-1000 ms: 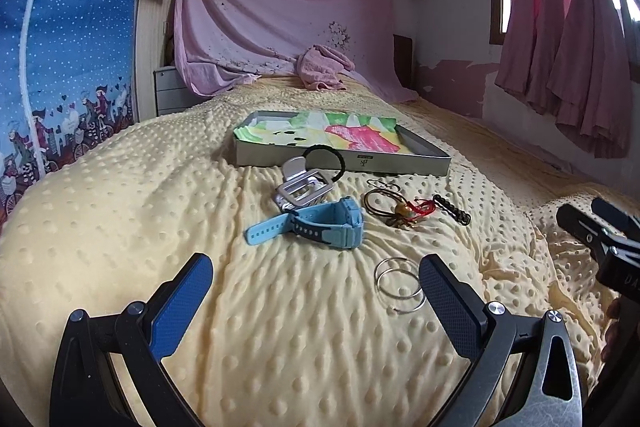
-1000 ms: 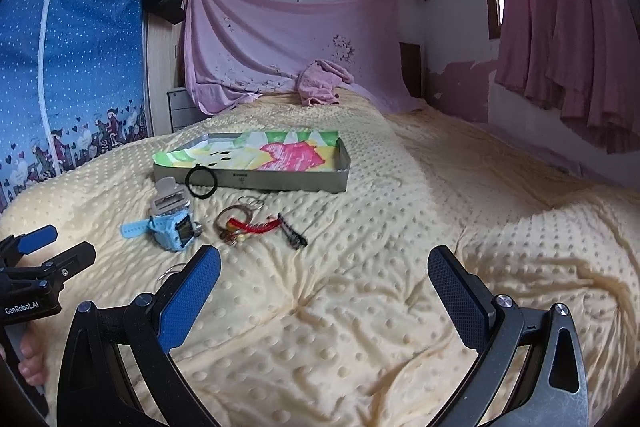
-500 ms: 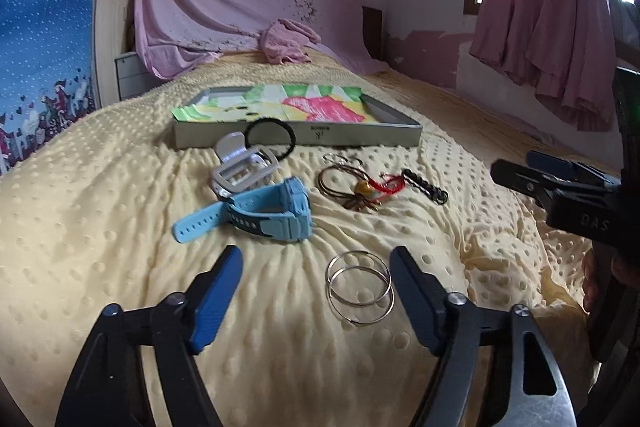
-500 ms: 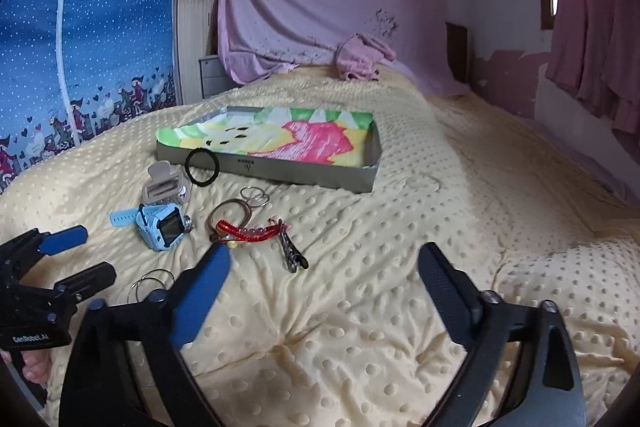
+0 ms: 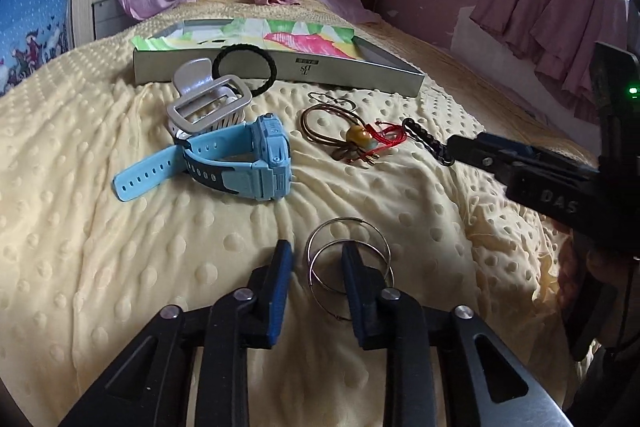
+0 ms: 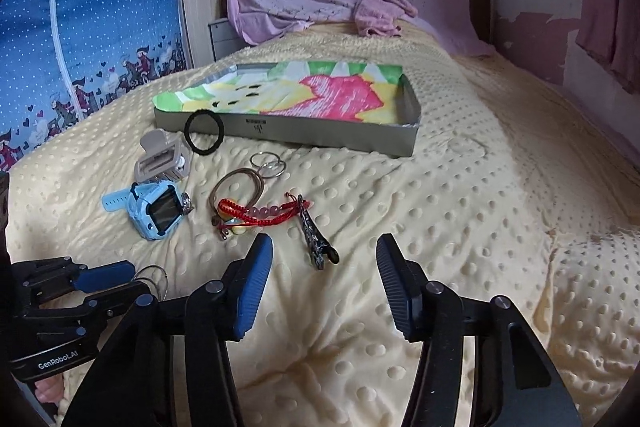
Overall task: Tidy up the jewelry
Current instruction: 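Grasp the black hair clip with the right tool while the left tool grasps the silver hoop rings, then carry the clip and rings over the tray and open both tools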
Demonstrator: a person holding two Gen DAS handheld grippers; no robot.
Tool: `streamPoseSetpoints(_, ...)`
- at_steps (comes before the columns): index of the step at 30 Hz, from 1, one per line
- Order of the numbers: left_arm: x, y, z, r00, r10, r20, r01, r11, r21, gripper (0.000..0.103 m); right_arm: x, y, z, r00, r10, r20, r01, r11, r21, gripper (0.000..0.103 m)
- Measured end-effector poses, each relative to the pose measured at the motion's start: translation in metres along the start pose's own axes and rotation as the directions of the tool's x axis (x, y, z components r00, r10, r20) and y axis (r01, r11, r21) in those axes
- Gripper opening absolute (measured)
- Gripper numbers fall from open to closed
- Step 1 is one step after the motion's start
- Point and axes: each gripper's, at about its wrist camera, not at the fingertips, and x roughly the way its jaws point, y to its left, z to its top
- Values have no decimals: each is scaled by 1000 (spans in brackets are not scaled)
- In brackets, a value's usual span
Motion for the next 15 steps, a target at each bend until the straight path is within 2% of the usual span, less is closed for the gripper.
streamPoseSetpoints(3, 4, 0, 1, 1000, -10, -13, 10, 1000, -6, 10, 16, 3, 2, 999, 11, -37, -11, 1000, 4, 37)
streamPoseSetpoints(6, 7, 0, 5, 1000, -13, -22, 13, 1000, -6, 5, 29, 4, 1, 997, 22, -79, -20, 1000, 15, 32)
streamPoseSetpoints(7, 7, -1, 5, 1000, -16, -21, 16, 1000, -7, 5, 31, 4, 0, 996, 25, -86, -24, 1000, 19, 31)
streamPoseSetpoints(12, 10, -3, 10, 1000, -20, -20, 20, 1000, -14, 5, 32, 3, -2, 995, 37, -96, -34, 999, 34, 14)
streamPoseSetpoints(15, 10, -5, 13, 999, -37, -11, 37, 999, -25, 5, 32, 2, -2, 994, 40, -103, -37, 999, 35, 12)
